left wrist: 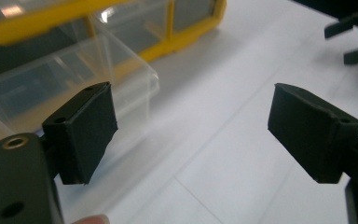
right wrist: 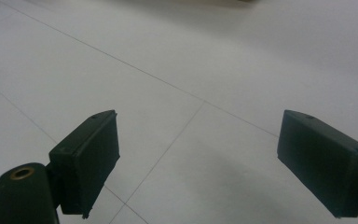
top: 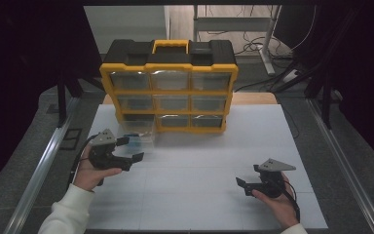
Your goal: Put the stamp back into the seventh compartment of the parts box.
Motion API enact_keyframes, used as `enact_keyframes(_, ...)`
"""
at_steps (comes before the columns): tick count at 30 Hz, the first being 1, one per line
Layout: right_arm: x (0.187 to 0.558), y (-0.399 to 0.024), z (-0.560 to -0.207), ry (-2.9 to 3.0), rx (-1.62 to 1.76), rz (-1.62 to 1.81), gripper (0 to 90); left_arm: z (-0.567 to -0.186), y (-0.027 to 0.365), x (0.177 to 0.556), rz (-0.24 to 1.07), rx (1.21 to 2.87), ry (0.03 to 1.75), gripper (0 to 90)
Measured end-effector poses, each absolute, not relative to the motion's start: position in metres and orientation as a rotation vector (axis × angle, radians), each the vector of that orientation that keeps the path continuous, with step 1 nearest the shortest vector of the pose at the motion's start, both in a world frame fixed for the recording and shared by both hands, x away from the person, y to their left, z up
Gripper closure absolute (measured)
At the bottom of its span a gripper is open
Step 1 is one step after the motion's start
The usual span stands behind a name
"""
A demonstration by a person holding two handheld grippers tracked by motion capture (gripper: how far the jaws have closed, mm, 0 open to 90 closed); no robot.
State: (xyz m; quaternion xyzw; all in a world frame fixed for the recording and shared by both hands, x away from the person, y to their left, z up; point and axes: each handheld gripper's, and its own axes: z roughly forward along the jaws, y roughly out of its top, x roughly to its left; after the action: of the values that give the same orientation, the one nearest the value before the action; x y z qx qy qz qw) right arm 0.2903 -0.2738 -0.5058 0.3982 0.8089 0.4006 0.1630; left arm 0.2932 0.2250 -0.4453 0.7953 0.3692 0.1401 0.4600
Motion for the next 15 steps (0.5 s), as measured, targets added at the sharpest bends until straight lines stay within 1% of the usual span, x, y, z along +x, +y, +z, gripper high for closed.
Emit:
enact_keyframes(4,0.289,-0.274,-0.506,2.305,1.138,1.140,13.0,-0.457,0.223,0.287,0.338,1.997,0.922,15.1)
enact_keyframes(15,0.289,-0.274,-0.506,2.307,1.133,1.137,13.1,-0.463,0.223,0.288,0.338,2.002,0.942,15.4)
